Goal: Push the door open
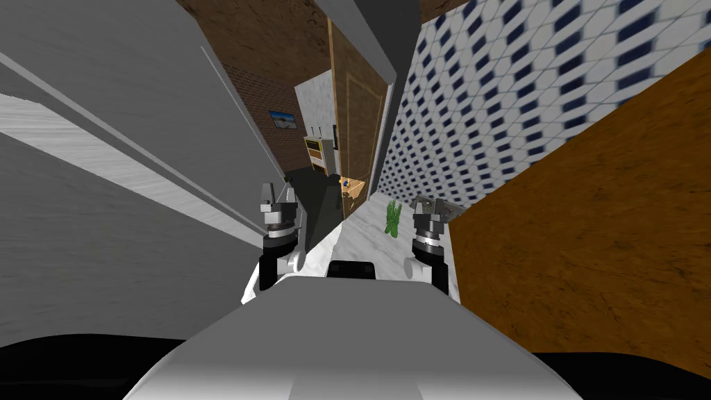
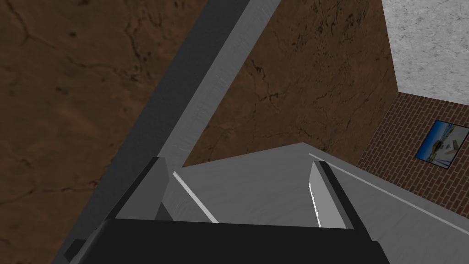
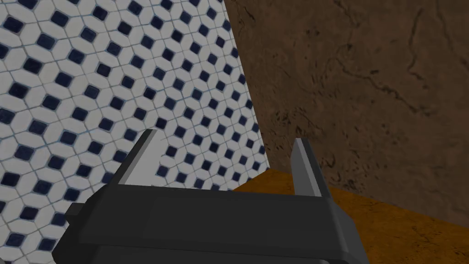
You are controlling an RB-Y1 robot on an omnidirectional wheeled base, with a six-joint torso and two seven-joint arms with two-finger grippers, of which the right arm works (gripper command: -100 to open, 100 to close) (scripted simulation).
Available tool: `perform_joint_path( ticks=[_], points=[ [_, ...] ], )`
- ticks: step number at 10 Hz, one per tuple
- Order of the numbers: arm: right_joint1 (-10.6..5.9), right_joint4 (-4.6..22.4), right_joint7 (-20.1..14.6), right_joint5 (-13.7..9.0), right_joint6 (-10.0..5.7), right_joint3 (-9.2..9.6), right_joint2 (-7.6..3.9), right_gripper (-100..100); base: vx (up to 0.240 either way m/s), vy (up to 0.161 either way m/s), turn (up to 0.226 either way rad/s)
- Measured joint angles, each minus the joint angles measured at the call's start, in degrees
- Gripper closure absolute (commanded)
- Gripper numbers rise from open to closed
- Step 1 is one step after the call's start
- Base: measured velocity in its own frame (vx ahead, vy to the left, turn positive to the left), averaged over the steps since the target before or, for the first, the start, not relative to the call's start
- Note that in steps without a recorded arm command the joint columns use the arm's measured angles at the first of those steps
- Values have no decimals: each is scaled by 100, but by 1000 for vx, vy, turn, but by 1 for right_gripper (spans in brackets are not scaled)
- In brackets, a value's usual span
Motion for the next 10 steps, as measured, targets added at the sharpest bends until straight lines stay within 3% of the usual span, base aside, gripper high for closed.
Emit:
perform_joint_path(
  ticks=[10],
  points=[
    [-376, 789, -1127, -18, -283, 806, -407, -100, 123, 0, -22]
  ],
)
